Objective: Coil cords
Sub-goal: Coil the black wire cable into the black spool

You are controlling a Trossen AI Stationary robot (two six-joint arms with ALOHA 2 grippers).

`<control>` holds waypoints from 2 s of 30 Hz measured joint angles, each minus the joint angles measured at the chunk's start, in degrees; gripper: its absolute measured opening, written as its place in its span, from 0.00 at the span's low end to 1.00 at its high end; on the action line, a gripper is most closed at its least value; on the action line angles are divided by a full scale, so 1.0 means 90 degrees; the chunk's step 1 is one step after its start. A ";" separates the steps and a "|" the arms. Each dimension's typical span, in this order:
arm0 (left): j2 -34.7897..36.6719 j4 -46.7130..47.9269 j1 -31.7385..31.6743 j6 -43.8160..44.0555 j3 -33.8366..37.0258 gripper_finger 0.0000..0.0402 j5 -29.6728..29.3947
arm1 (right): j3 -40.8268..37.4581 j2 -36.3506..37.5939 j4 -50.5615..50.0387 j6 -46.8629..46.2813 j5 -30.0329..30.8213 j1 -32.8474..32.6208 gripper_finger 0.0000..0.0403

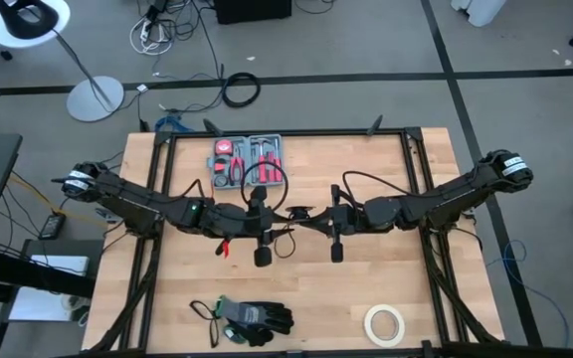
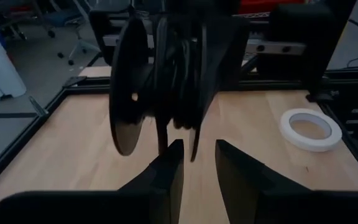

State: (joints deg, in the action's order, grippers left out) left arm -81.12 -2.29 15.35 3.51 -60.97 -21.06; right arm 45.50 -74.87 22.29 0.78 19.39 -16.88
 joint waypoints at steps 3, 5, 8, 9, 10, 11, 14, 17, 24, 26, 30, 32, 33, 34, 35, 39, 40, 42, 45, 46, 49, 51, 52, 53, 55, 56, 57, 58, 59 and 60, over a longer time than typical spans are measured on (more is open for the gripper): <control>-0.0002 -0.0179 0.0000 -0.0026 0.0000 0.24 0.0002 | 0.0000 0.0001 0.0007 -0.0016 0.0016 0.0000 0.00; -0.0002 -0.0242 0.0001 -0.0047 0.0000 0.24 0.0003 | 0.0000 0.0000 0.0014 -0.0017 0.0016 0.0000 0.00; -0.0002 -0.0339 0.0002 -0.0193 0.0002 0.24 -0.0084 | 0.0002 0.0002 0.0035 -0.0019 0.0039 -0.0001 0.00; -0.0002 -0.0361 0.0002 -0.0200 0.0002 0.23 -0.0153 | 0.0002 0.0002 0.0045 -0.0020 0.0043 -0.0001 0.00; -0.0002 -0.0365 0.0004 -0.0197 0.0002 0.23 -0.0219 | 0.0002 0.0002 0.0048 -0.0020 0.0043 0.0000 0.00; -0.0002 -0.0353 0.0002 -0.0198 0.0002 0.21 -0.0276 | 0.0002 0.0002 0.0042 -0.0022 0.0047 0.0000 0.00; -0.0031 -0.0349 0.0003 -0.0197 0.0002 0.08 -0.0456 | 0.0002 0.0002 0.0034 -0.0022 0.0057 0.0000 0.00; -0.0071 -0.0344 0.0010 -0.0199 0.0002 0.02 -0.0549 | 0.0002 0.0002 -0.0009 -0.0087 0.0067 0.0002 0.00; -0.0119 -0.0336 -0.0022 -0.0211 0.0000 0.01 -0.0651 | 0.0002 0.0056 -0.0182 -0.0129 0.0115 -0.0036 0.12; -0.0110 -0.0301 -0.0022 -0.0216 -0.0012 0.00 -0.0662 | 0.0002 0.0112 -0.0217 -0.0183 0.0111 -0.0074 0.17; -0.0099 -0.0237 -0.0040 -0.0308 -0.0012 0.00 -0.0708 | 0.0002 0.0320 -0.0555 -0.0332 0.0251 -0.0160 0.27; -0.0082 -0.0132 -0.0048 -0.0342 -0.0010 0.00 -0.0727 | 0.0002 0.0471 -0.0886 -0.0459 0.0399 -0.0213 0.31; -0.0072 -0.0084 -0.0068 -0.0342 -0.0010 0.00 -0.0705 | 0.0002 0.0567 -0.1056 -0.0531 0.0439 -0.0244 0.32; -0.0033 0.0004 -0.0088 -0.0330 -0.0010 0.00 -0.0641 | 0.0002 0.0673 -0.1237 -0.0617 0.0443 -0.0271 0.33; 0.0013 0.0148 -0.0112 -0.0305 -0.0010 0.00 -0.0576 | 0.0002 0.0789 -0.1444 -0.0720 0.0434 -0.0304 0.34; 0.0053 0.0273 -0.0232 -0.0193 0.0000 0.00 -0.0081 | 0.0002 0.1018 -0.2260 -0.1359 0.0440 -0.0396 0.36; 0.0053 0.0213 -0.0271 -0.0193 0.0002 0.00 0.0114 | 0.0002 0.0992 -0.2379 -0.1503 0.0445 -0.0393 0.36; 0.0060 0.0025 -0.0350 -0.0194 0.0002 0.00 0.0475 | 0.0002 0.0843 -0.2500 -0.1622 0.0467 -0.0391 0.35; 0.0068 -0.0213 -0.0445 -0.0200 0.0000 0.00 0.0666 | 0.0002 0.0423 -0.2227 -0.1498 0.0586 -0.0407 0.35; 0.0068 -0.0285 -0.0471 -0.0219 0.0002 0.00 0.0686 | 0.0002 0.0281 -0.2022 -0.1376 0.0688 -0.0413 0.35; 0.0068 -0.0554 -0.0467 -0.0341 0.0002 0.00 0.0719 | 0.0002 -0.0142 -0.1242 -0.0901 0.1012 -0.0407 0.35; 0.0068 -0.0651 -0.0458 -0.0359 0.0000 0.00 0.0757 | 0.0002 -0.0373 -0.0663 -0.0592 0.1074 -0.0403 0.34; 0.0068 -0.0656 -0.0457 -0.0359 0.0000 0.00 0.0758 | 0.0002 -0.0461 -0.0365 -0.0467 0.1093 -0.0391 0.34; 0.0068 -0.0663 -0.0457 -0.0359 0.0000 0.00 0.0755 | 0.0002 -0.0536 -0.0147 -0.0360 0.1145 -0.0386 0.33; 0.0068 -0.0674 -0.0456 -0.0361 0.0000 0.00 0.0753 | 0.0002 -0.0650 0.0069 -0.0187 0.1342 -0.0375 0.32; 0.0068 -0.0672 -0.0449 -0.0359 0.0000 0.00 0.0751 | 0.0002 -0.0695 0.0083 -0.0102 0.1441 -0.0373 0.32; 0.0068 -0.0674 -0.0437 -0.0362 0.0000 0.00 0.0748 | 0.0002 -0.0734 0.0142 -0.0039 0.1498 -0.0367 0.31; 0.0068 -0.0681 -0.0417 -0.0364 0.0000 0.00 0.0740 | 0.0002 -0.0743 0.0164 0.0001 0.1512 -0.0364 0.31; 0.0068 -0.0699 -0.0411 -0.0375 0.0000 0.00 0.0736 | 0.0002 -0.0743 0.0203 0.0022 0.1511 -0.0366 0.31; 0.0068 -0.0774 -0.0406 -0.0398 0.0000 0.00 0.0738 | 0.0002 -0.0740 0.0251 0.0022 0.1508 -0.0354 0.30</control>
State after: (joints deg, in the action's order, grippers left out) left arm -80.51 -9.26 11.70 -0.07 -60.97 -14.42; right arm 45.52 -81.53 24.55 0.98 32.96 -20.07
